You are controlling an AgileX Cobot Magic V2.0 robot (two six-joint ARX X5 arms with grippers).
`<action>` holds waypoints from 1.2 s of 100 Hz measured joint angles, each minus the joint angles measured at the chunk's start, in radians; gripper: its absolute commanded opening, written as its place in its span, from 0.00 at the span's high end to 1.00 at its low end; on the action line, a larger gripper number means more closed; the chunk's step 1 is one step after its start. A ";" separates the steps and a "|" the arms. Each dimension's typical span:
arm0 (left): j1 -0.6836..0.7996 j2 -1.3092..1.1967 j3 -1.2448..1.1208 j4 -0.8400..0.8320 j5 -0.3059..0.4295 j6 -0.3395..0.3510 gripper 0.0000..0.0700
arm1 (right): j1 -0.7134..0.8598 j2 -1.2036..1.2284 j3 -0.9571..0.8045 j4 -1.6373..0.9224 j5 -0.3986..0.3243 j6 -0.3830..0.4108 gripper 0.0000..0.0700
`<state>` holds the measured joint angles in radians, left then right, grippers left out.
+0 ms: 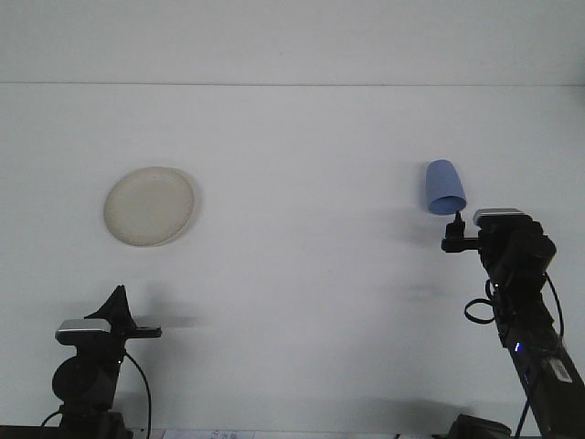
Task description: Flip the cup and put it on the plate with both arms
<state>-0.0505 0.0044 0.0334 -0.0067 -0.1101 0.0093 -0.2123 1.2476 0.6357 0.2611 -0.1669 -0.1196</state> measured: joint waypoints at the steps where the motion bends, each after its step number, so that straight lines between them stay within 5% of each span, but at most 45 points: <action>1: 0.000 0.000 0.000 0.000 0.000 0.000 0.98 | 0.000 0.008 -0.003 0.012 -0.003 0.000 0.13; 67: 0.000 0.000 0.000 0.000 0.000 0.000 0.98 | -0.007 0.359 -0.006 0.430 -0.018 0.031 0.19; 120: 0.000 0.000 0.000 0.000 0.000 0.000 0.98 | -0.022 0.539 0.166 0.413 -0.043 0.032 0.20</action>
<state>-0.0505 0.0044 0.0334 -0.0067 -0.1101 0.0093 -0.2340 1.7870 0.8013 0.6739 -0.2096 -0.0879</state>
